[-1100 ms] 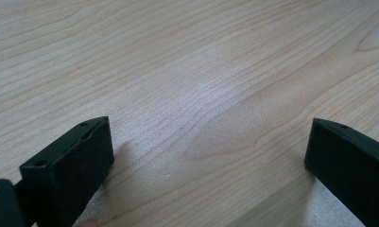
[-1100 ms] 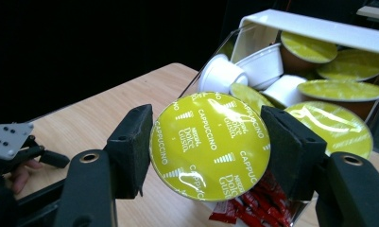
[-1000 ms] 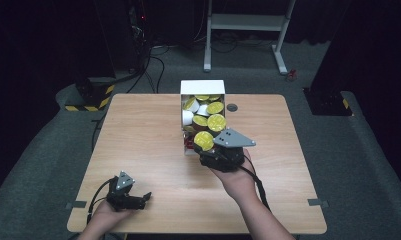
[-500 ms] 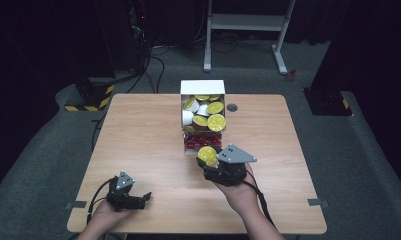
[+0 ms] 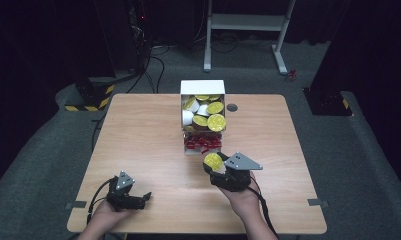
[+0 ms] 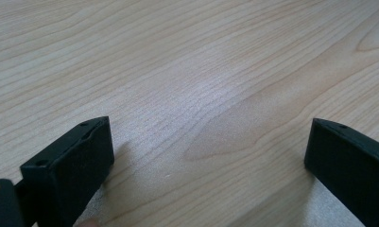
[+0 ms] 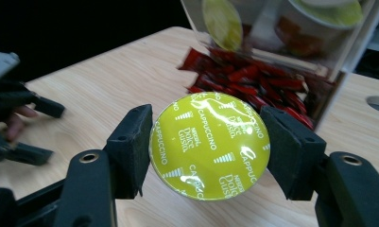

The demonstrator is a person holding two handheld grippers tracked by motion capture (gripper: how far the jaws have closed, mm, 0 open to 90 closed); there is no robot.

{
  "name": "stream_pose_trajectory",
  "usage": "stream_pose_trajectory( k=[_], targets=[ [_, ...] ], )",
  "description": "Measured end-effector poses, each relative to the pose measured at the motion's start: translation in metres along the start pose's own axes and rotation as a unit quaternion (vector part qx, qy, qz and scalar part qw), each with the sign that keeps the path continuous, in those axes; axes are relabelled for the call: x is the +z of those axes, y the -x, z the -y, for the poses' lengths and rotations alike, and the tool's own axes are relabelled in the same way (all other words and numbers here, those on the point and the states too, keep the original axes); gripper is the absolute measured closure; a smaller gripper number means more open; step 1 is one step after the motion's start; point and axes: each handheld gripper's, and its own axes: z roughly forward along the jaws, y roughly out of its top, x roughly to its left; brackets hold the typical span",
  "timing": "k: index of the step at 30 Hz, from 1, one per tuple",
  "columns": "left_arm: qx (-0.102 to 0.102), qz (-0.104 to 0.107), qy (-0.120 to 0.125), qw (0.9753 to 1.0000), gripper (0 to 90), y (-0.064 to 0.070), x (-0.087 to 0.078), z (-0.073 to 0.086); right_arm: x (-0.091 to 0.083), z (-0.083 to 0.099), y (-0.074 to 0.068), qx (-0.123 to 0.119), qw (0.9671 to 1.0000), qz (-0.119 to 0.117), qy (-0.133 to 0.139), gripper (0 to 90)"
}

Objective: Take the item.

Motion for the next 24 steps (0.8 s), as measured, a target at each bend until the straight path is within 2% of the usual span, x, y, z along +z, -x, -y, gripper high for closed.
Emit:
stream_pose_trajectory(
  k=[3, 6, 9, 17, 20, 24],
  targets=[
    [-0.001, 0.0, 0.0, 1.0, 2.5, 0.0, 0.0, 0.0, -0.001, 0.005, 0.008, 0.015, 0.9999, 0.001, 0.001, 38.0],
    [-0.001, 0.0, 0.0, 1.0, 2.5, 0.0, 0.0, 0.0, -0.002, 0.008, 0.012, 0.015, 0.9998, 0.009, -0.002, 38.0],
    [-0.001, 0.0, 0.0, 1.0, 2.5, 0.0, 0.0, 0.0, -0.006, 0.011, 0.022, 0.019, 0.9994, 0.028, -0.006, 38.0],
    [0.001, 0.0, 0.001, 1.0, 2.5, 0.0, 0.0, 0.0, -0.011, 0.016, 0.038, 0.026, 0.998, 0.057, -0.012, 38.0],
    [0.0, 0.001, 0.001, 1.0, 2.5, 0.0, 0.0, 0.0, -0.014, 0.019, 0.046, 0.027, 0.9966, 0.076, -0.017, 38.0],
    [0.0, 0.001, 0.001, 1.0, 2.5, 0.0, 0.0, 0.0, -0.017, 0.022, 0.054, 0.029, 0.9953, 0.089, -0.021, 38.0]
  ],
)
